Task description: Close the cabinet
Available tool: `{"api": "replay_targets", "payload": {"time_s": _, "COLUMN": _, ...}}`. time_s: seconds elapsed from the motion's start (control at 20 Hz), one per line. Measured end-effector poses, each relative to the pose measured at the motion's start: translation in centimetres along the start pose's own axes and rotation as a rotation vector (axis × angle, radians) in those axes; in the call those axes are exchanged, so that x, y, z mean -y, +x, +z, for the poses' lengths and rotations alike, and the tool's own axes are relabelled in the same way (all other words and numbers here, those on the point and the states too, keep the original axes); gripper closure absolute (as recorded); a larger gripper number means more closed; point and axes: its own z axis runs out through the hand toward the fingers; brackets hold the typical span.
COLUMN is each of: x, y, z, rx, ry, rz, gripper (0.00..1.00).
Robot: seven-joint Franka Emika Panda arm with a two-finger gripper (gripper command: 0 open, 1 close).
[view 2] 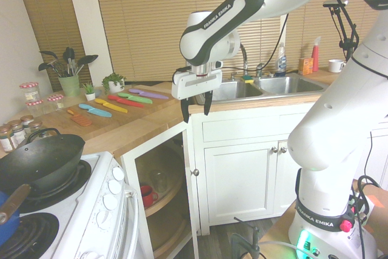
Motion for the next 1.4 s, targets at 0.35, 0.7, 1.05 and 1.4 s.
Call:
{"api": "replay_targets", "payload": {"time_s": 0.35, "x": -0.9, "y": 1.7, "z": 1.9, "rx": -0.038, "ry": -0.039, "rz": -0.019, "gripper": 0.0}}
{"api": "replay_targets", "payload": {"time_s": 0.7, "x": -6.7, "y": 8.0, "z": 6.0, "rx": -0.075, "ry": -0.076, "rz": 0.049, "gripper": 0.0}}
{"api": "replay_targets", "payload": {"time_s": 1.05, "x": -8.6, "y": 12.3, "z": 13.6, "rx": -0.064, "ry": -0.114, "rz": 0.007, "gripper": 0.0}}
{"api": "replay_targets", "payload": {"time_s": 1.4, "x": -6.9, "y": 13.0, "z": 18.2, "rx": -0.068, "ry": -0.127, "rz": -0.111, "gripper": 0.0}}
